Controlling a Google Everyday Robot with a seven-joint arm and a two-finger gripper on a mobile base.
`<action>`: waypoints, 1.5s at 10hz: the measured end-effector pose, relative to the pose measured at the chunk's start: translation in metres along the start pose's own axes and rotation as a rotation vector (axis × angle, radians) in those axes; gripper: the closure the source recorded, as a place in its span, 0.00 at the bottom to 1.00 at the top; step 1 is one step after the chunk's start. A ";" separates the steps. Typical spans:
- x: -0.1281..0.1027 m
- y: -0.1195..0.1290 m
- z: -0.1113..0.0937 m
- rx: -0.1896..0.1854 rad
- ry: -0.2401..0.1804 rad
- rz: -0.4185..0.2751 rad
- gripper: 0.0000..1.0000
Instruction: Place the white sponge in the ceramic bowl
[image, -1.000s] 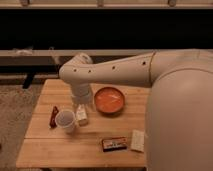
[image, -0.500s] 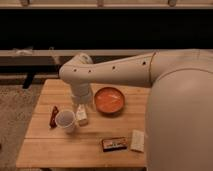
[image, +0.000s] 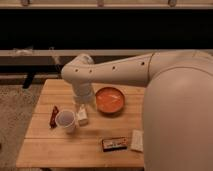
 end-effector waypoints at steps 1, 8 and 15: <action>-0.008 -0.016 0.005 0.003 -0.001 0.018 0.35; 0.032 -0.176 0.050 -0.034 0.055 0.247 0.35; 0.085 -0.247 0.115 -0.114 0.125 0.338 0.35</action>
